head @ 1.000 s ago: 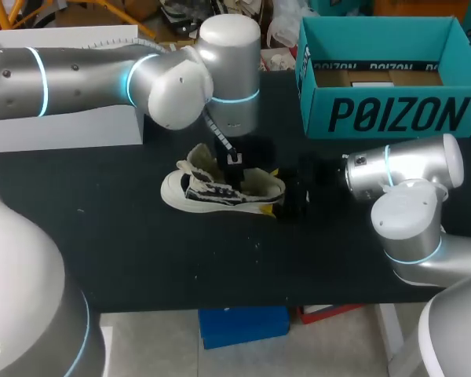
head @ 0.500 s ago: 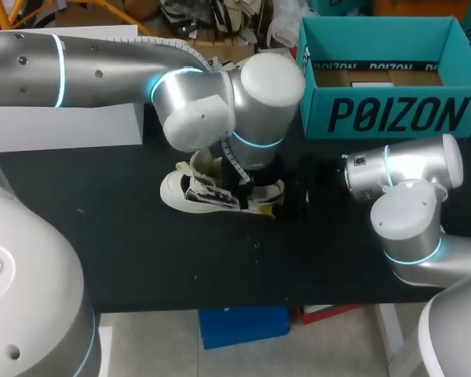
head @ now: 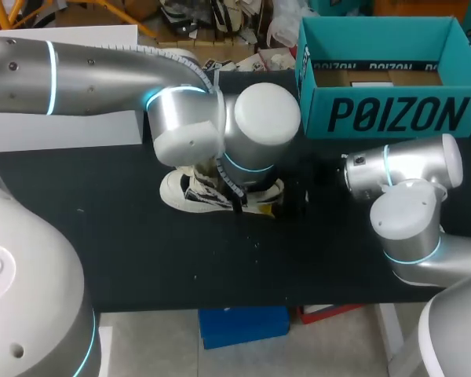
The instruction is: Take the shoe out of the shoebox, open the shoe tongue, remove and reinsert the insole, then place the shoe into the shoebox
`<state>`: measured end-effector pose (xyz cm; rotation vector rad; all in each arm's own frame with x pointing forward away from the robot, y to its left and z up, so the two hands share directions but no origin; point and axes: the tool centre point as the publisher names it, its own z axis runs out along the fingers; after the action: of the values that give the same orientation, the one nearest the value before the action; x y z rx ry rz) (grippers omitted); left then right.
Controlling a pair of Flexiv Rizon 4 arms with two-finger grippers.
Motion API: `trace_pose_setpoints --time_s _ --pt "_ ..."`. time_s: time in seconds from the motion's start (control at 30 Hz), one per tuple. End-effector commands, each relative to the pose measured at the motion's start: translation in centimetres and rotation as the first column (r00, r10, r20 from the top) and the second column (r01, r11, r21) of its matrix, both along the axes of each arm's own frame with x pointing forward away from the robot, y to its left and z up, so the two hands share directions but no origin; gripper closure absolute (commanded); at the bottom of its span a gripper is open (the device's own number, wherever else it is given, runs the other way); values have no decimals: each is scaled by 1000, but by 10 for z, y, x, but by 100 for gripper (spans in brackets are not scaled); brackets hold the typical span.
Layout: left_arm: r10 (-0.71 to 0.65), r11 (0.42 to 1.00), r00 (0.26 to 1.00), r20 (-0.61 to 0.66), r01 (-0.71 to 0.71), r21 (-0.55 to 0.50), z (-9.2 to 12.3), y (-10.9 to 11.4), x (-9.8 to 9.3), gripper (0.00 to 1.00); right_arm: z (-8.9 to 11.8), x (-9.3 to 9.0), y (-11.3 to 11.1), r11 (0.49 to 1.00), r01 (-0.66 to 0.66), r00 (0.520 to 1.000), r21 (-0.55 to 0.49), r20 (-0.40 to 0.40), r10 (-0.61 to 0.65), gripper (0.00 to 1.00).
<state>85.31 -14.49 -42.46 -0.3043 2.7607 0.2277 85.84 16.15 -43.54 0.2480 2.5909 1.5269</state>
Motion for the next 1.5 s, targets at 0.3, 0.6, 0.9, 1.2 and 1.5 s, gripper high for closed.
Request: trace_pose_setpoints --time_s 0.3,0.6,0.9,1.2,1.5 --pt "-16 999 989 146 20 -26 -45 20 28 83 -1 1 -2 1000 2 1000 -1 -2 -2 100" --pt "-10 998 989 149 20 -63 -42 22 39 89 -1 1 -2 1000 2 1000 -1 -2 -2 100" --pt "-31 993 999 12 32 -114 -44 21 47 100 -1 1 -2 1000 2 1000 -1 -2 -2 100" --pt "-137 977 987 -81 121 -176 -36 14 36 100 -1 1 -2 1000 2 1000 -1 -2 -2 100" --pt "-182 961 977 -110 153 -230 -18 11 22 100 -1 1 -2 1000 2 1000 -1 -2 -2 100"
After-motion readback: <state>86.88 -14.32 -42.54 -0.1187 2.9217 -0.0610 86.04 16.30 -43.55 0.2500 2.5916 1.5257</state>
